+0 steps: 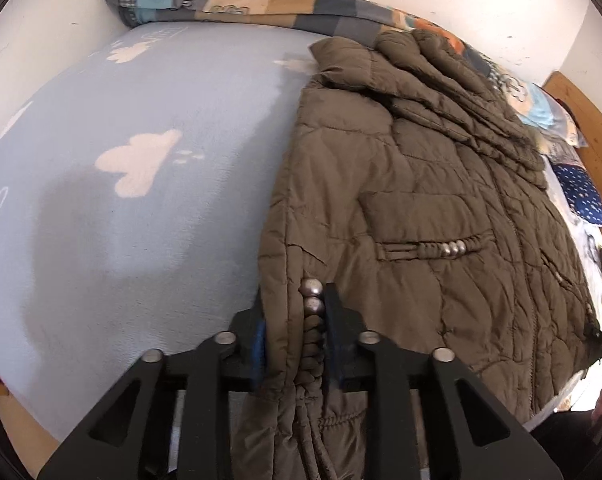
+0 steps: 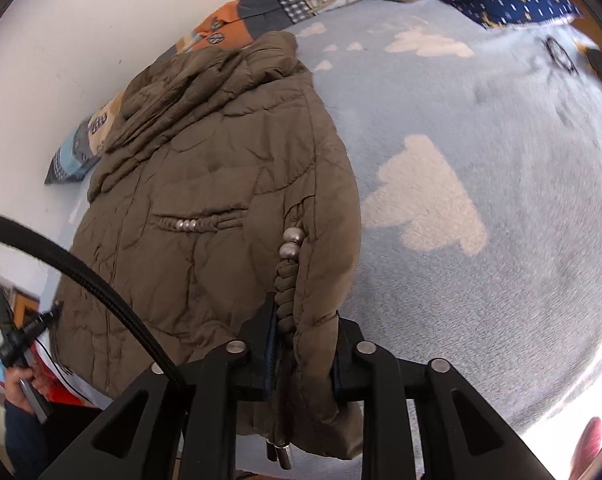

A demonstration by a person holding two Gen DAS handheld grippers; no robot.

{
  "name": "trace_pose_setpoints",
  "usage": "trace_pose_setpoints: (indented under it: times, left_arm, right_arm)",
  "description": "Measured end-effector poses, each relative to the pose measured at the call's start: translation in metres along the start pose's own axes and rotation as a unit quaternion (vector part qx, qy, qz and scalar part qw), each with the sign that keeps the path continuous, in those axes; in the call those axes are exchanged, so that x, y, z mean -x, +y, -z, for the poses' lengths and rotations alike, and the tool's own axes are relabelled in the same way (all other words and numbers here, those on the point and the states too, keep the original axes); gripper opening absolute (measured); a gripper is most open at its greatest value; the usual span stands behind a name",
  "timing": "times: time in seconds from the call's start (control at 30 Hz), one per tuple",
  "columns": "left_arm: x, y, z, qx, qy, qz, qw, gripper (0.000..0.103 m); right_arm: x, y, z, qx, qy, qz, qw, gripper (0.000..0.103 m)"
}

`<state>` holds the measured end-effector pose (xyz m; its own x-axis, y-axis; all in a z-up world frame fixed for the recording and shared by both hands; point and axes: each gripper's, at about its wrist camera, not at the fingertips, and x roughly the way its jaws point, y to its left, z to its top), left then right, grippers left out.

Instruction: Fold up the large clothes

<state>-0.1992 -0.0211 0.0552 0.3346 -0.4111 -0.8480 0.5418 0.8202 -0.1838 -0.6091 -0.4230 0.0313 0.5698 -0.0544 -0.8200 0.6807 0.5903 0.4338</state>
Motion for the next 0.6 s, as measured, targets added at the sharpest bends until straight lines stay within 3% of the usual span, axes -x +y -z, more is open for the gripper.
trace_pose_setpoints:
  times: [0.13, 0.37, 0.6]
  left_arm:
    - [-0.002, 0.003, -0.001, 0.013, -0.004, -0.014, 0.9998, 0.046]
    - [-0.007, -0.007, 0.006, -0.011, -0.005, -0.041, 0.9991, 0.052]
    - [-0.014, -0.001, 0.007, -0.001, 0.009, -0.041, 0.9991, 0.055]
  right_arm:
    - [-0.001, -0.003, -0.008, -0.005, -0.009, 0.003, 1.000, 0.038]
    - [0.000, 0.004, -0.011, 0.014, -0.018, 0.015, 1.000, 0.046]
    - [-0.013, 0.000, -0.009, 0.019, 0.002, 0.040, 0.999, 0.037]
